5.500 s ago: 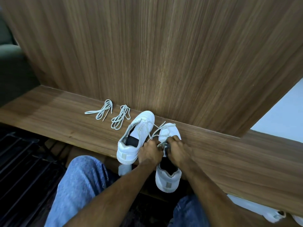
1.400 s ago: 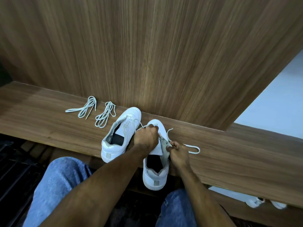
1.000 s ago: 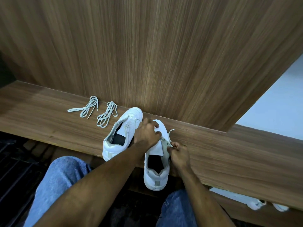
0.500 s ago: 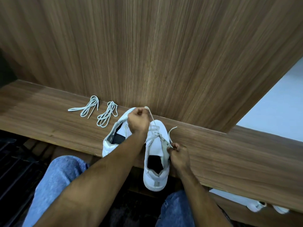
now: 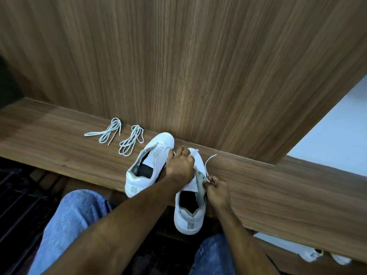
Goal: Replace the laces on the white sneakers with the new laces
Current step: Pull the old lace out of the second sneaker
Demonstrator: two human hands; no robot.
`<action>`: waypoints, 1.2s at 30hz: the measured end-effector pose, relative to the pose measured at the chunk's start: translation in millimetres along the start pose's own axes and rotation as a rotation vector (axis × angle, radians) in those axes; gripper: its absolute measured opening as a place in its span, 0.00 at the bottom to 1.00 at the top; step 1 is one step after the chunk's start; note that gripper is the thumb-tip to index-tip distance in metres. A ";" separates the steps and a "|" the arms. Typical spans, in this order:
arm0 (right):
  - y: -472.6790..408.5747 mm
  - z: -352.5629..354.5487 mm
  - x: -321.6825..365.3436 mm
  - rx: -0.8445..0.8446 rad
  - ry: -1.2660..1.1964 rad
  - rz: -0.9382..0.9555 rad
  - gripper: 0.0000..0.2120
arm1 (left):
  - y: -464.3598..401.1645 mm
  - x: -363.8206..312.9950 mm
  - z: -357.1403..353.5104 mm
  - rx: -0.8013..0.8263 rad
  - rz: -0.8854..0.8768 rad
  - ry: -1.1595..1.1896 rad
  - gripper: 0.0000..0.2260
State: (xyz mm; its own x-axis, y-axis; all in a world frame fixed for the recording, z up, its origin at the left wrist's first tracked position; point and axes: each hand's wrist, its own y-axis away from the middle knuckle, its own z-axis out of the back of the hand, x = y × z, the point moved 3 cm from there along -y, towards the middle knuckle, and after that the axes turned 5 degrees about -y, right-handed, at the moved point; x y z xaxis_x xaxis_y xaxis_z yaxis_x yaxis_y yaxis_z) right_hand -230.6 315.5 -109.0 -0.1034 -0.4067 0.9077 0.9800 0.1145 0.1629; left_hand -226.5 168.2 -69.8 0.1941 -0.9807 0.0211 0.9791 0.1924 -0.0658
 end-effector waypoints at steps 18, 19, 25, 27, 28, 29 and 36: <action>-2.3 -1.3 -4.5 0.007 -0.005 0.001 0.06 | -4.0 27.6 51.0 -0.312 0.270 0.444 0.19; -2.6 -1.3 -5.0 0.012 -0.012 0.003 0.07 | -2.8 19.6 40.8 -0.201 0.175 0.341 0.19; -0.2 -1.0 -2.6 0.003 -0.025 -0.005 0.06 | 8.5 -1.4 12.0 -0.007 0.042 0.046 0.16; 0.1 -0.5 -2.3 -0.008 -0.028 -0.011 0.06 | 6.3 -0.8 20.1 -0.076 0.015 0.032 0.14; 0.6 -1.0 -2.1 -0.011 -0.034 -0.012 0.05 | 3.6 2.7 25.4 -0.118 0.032 0.084 0.13; 1.3 -0.7 -1.4 -0.015 -0.040 -0.009 0.04 | 0.6 7.5 34.0 -0.170 0.092 0.187 0.11; 5.9 1.0 3.5 -0.003 -0.045 0.002 0.12 | -15.8 51.8 85.8 -0.577 0.581 0.995 0.04</action>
State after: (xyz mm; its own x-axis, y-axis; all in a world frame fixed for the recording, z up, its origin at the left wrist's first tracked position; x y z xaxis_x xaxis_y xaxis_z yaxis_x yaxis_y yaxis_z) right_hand -225.4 315.7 -104.5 -0.1086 -0.3655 0.9245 0.9808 0.1123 0.1597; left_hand -226.8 117.2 18.0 0.2081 -0.4092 -0.8884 0.5505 0.7998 -0.2394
